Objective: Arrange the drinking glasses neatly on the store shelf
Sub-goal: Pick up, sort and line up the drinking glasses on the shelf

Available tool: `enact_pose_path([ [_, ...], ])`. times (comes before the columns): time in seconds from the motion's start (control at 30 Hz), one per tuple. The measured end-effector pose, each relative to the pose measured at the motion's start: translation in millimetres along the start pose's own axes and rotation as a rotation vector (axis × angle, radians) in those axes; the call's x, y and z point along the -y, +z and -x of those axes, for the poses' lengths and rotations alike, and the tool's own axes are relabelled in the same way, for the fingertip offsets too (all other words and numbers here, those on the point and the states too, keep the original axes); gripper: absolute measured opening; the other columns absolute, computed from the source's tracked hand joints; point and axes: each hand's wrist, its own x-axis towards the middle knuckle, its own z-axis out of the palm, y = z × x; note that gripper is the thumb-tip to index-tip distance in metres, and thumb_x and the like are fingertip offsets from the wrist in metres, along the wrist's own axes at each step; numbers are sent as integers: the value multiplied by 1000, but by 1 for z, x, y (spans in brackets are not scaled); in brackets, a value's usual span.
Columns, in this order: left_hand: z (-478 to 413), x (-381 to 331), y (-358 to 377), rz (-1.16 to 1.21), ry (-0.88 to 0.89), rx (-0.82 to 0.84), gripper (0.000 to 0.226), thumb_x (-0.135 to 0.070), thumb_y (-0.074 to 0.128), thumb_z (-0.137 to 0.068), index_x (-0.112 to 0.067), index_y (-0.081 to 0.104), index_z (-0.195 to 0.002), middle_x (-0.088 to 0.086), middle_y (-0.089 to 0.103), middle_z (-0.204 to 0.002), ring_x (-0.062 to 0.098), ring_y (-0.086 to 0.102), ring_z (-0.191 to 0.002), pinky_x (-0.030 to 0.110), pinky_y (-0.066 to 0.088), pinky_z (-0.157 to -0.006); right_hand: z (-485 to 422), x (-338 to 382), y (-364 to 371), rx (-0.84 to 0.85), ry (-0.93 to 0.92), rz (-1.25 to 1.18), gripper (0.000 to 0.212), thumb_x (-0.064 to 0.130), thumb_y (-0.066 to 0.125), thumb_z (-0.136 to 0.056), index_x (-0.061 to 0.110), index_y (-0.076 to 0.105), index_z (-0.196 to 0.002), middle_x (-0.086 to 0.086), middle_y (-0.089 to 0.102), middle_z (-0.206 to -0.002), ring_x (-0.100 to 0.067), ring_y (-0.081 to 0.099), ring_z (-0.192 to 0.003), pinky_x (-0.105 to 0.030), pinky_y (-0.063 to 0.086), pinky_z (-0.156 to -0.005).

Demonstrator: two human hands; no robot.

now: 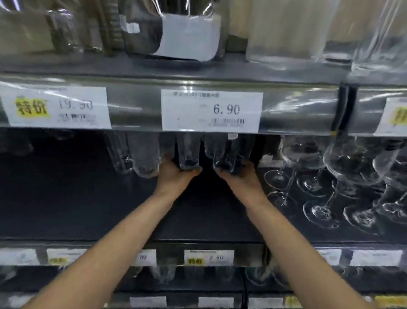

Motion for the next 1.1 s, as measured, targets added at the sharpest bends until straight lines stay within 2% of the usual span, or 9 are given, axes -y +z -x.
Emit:
enact_pose_path([
  [0.13,-28,20,10,-101,47,-90,75,-19,86,-73,-10,48,-137,0,61,-130,14,58,-117,17,42,-95,-29,-8,4,-42,-37,63,61,24,78,-82,11,50,-135,5,63,-119,-10,58,-108,-12,38,-82],
  [0.23,-39,29,16,-158,132,-124,61,-18,81,-77,-6,53,-130,-2,62,-120,12,59,-106,4,41,-79,-40,-14,5,-49,-85,82,55,17,75,-85,10,49,-133,5,58,-110,-6,52,-101,-4,32,-73],
  [0.37,-50,32,23,-81,144,-138,48,-26,80,-81,-2,59,-116,6,70,-105,12,68,-91,5,47,-67,-48,-17,11,-69,-180,108,57,21,76,-84,9,51,-133,-1,64,-124,-8,57,-108,-9,36,-81],
  [0.53,-72,49,26,87,76,-129,78,-59,86,-64,-12,60,-120,3,73,-112,19,71,-102,48,59,-86,-52,-22,14,-66,-199,116,57,24,77,-84,11,50,-132,-3,65,-126,-17,61,-115,-18,42,-89],
  [0.63,-57,35,25,46,85,-147,73,-56,85,-68,-5,62,-115,4,74,-105,17,72,-96,40,61,-84,-54,-22,15,-99,-216,126,64,33,81,-76,12,52,-129,-4,61,-126,-18,58,-117,-27,48,-95],
  [0.77,-40,23,23,26,44,-82,36,-21,84,-78,-4,63,-101,8,69,-92,20,68,-82,25,56,-57,-52,-21,13,-84,-186,159,60,36,78,-71,15,54,-123,0,53,-121,-7,47,-106,-21,41,-86],
  [0.9,-18,18,17,9,-43,22,36,-19,81,-78,-1,59,-100,11,64,-86,16,62,-71,18,48,-49,-49,-21,8,-33,-124,48,54,30,79,-67,12,55,-113,4,66,-104,-10,63,-94,-22,46,-77],
  [0.97,-5,14,10,-28,-75,39,25,-12,78,-82,-6,63,-100,8,68,-89,16,64,-79,16,50,-55,-45,-22,3,36,-80,42,51,32,78,-62,11,61,-105,4,70,-93,-12,67,-84,-24,47,-71],
  [1.1,20,6,-15,-58,-128,164,48,-17,85,-68,-13,59,-108,5,69,-99,20,64,-100,29,51,-88,-20,-15,-6,191,-45,-104,19,4,71,-78,10,60,-92,1,62,-66,-4,60,-52,-20,44,-50],
])
